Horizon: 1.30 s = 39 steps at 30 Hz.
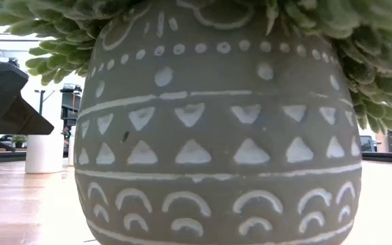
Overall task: Pick and place pill bottles into a basket
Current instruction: Put the white pill bottle into the orange bin
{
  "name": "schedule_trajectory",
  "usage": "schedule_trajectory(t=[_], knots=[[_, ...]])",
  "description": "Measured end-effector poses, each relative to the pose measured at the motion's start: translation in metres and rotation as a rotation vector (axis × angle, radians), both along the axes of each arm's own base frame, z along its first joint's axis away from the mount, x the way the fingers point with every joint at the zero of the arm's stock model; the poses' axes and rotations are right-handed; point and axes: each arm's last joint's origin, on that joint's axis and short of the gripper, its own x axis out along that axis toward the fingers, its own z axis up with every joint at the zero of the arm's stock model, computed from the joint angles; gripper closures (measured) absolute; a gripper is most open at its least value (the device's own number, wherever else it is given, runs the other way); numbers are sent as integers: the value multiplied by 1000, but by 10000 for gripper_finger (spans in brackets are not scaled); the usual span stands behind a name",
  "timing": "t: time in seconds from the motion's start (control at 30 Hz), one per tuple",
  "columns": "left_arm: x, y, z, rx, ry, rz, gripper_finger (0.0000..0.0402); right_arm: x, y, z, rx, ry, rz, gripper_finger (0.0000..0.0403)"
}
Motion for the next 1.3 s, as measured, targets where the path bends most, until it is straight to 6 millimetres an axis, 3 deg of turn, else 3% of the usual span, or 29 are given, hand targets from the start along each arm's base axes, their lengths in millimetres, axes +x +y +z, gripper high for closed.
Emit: schedule_trajectory(t=[0.43, 0.9, 1.3], knots=[[7, -3, 6, -92, 26, 108, 217, 0, 0, 0, 0, 0, 0, 209], [17, 13, 4, -84, 42, 172, 217, 0, 0, 0, 0, 0, 0, 209], [19, 10, 5, -89, 101, 106, 217, 0, 0, 0, 0, 0, 0, 209]])
